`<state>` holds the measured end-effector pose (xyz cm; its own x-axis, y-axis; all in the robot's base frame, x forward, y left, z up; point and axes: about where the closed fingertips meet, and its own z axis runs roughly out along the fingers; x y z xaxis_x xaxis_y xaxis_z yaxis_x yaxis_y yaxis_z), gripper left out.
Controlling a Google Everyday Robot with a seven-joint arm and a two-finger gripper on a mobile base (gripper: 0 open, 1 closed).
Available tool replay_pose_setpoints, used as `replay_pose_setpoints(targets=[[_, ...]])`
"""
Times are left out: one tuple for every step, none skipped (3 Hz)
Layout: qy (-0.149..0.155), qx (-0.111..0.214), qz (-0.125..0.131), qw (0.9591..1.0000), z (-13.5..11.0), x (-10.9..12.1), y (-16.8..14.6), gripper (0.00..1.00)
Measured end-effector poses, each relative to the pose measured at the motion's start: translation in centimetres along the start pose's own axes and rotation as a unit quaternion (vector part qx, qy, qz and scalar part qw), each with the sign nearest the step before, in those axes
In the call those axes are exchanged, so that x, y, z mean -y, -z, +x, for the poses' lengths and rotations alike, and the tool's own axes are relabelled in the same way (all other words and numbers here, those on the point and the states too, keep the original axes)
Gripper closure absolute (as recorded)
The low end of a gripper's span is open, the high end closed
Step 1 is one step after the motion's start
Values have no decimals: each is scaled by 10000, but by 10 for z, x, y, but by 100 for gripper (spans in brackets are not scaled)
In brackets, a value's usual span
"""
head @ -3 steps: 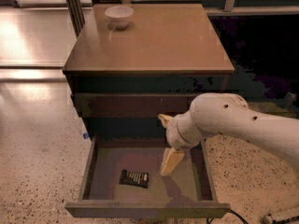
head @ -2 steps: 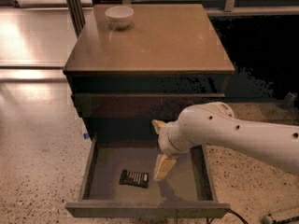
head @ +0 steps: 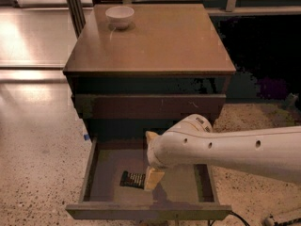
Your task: Pick rxbar chocolate from middle drawer and place on counter
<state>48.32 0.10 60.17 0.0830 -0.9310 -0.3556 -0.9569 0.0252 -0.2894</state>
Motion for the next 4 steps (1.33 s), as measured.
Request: replay_pose_setpoints(targets=[[-339, -18, -10, 9994, -3, -1, -3, 0], [-330, -15, -7, 9995, -3, -1, -2, 0], [-419, 374, -32, 9984, -5, -1, -12, 0], [-402, 851, -163, 9954, -3, -4, -30, 0]])
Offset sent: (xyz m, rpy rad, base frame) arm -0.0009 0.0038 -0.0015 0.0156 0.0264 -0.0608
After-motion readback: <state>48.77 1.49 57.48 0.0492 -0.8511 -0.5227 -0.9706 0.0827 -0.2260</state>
